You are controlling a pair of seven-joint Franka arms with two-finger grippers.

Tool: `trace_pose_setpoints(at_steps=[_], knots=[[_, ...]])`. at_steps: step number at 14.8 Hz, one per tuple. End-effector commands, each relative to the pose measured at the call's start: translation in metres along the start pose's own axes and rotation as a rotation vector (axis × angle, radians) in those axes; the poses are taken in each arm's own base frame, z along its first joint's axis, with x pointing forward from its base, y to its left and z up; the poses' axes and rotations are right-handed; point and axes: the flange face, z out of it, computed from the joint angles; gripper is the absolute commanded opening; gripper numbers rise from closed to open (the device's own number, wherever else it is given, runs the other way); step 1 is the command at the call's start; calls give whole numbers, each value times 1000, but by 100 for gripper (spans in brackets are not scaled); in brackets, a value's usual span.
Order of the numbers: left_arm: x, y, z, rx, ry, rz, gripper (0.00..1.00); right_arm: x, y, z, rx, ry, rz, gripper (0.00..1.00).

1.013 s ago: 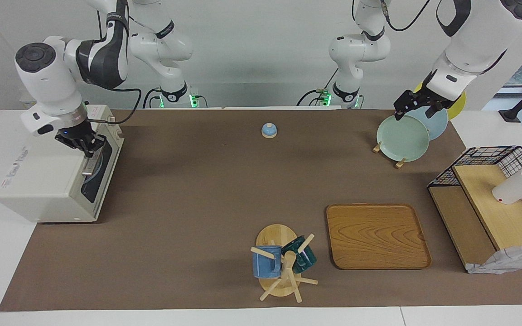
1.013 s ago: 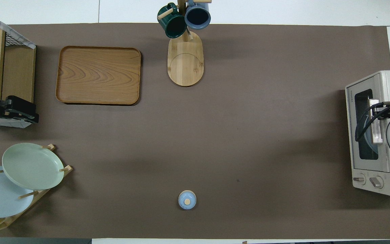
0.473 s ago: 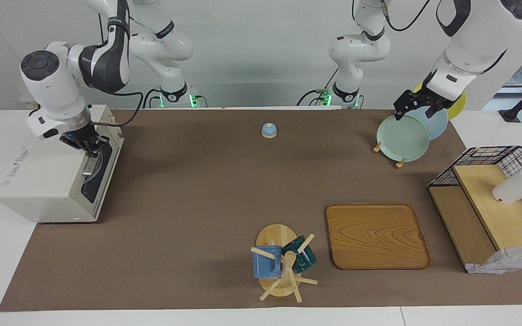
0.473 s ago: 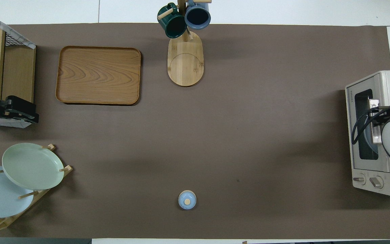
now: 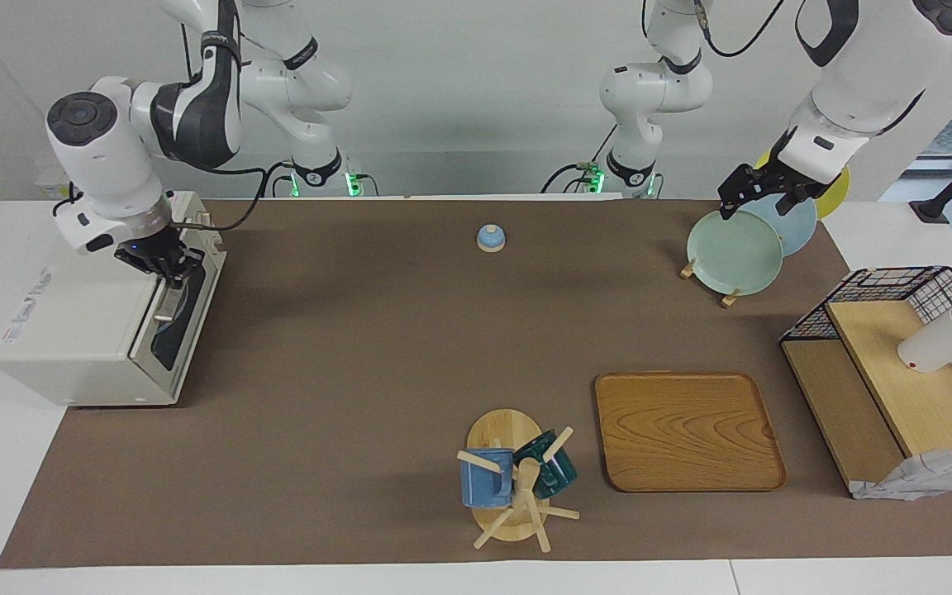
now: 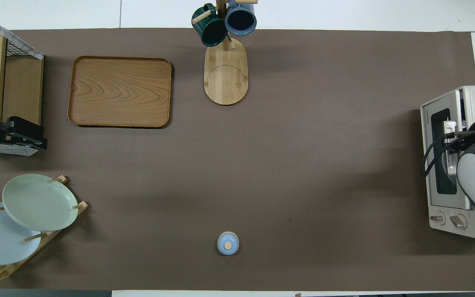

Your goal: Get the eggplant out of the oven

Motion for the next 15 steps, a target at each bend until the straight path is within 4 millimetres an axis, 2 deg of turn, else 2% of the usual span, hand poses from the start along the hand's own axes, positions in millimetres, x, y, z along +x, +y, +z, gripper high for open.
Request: trace_pose_setpoints(at_steps=[1, 4, 6, 8, 10, 15], knots=[[-6, -3, -1, -7, 4, -11, 100, -5, -33, 34, 39, 16, 3, 0], [-6, -3, 0, -7, 3, -11, 100, 2, -58, 60, 55, 45, -5, 0], [-6, -3, -1, -7, 4, -11, 100, 9, -63, 73, 65, 63, -2, 0], [-6, -3, -1, -7, 4, -9, 100, 9, -74, 84, 94, 79, 1, 0], [-6, -3, 0, -7, -2, -9, 100, 10, -74, 101, 102, 75, 9, 0], [-6, -3, 0, -7, 1, -15, 100, 14, -84, 121, 144, 60, 40, 0]])
